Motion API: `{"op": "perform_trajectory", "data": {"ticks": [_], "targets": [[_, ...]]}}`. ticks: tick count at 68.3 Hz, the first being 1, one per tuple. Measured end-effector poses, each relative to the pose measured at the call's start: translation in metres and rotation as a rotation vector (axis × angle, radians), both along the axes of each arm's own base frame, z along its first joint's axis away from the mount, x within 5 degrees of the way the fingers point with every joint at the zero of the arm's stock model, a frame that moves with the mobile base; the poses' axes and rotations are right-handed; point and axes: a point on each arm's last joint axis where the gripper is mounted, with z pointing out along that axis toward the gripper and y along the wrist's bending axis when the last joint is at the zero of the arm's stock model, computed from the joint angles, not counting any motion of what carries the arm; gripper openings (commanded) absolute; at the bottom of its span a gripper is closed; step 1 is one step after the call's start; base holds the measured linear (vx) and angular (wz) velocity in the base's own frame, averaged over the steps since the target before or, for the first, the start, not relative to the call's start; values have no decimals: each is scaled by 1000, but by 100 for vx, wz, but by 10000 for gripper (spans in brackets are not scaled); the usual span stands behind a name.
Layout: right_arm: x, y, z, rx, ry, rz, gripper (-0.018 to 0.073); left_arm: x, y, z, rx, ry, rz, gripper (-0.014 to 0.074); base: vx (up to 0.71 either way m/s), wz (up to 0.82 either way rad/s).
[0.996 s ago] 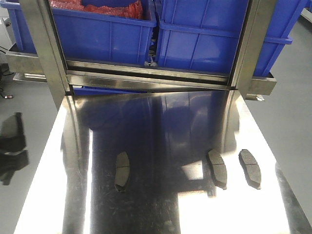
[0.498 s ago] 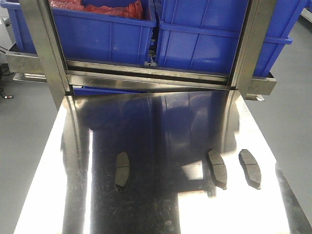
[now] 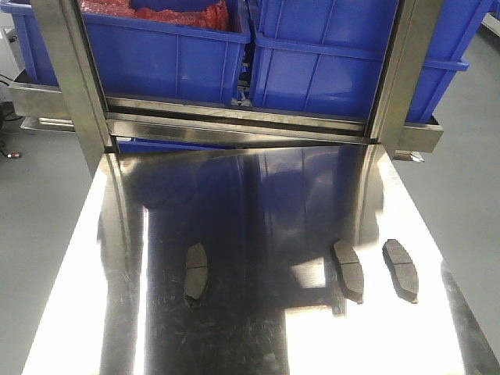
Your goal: Move and align brake pads A on conveyor
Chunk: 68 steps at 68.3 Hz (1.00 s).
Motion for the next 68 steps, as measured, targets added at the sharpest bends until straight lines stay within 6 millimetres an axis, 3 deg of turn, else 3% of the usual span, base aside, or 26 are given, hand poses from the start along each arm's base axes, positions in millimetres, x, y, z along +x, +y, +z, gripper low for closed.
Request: {"op": "perform_trajectory", "data": {"ticks": [55, 59, 68], "targets": [[0, 0, 2, -12, -15, -1, -6, 0, 0, 0, 0, 0, 0, 178, 0, 0], [0, 0, 6, -21, 0, 0, -6, 0, 0, 0, 0, 0, 0, 178, 0, 0], [5, 0, 38, -55, 59, 2, -6, 0, 0, 0, 0, 0, 0, 178, 0, 0]]}}
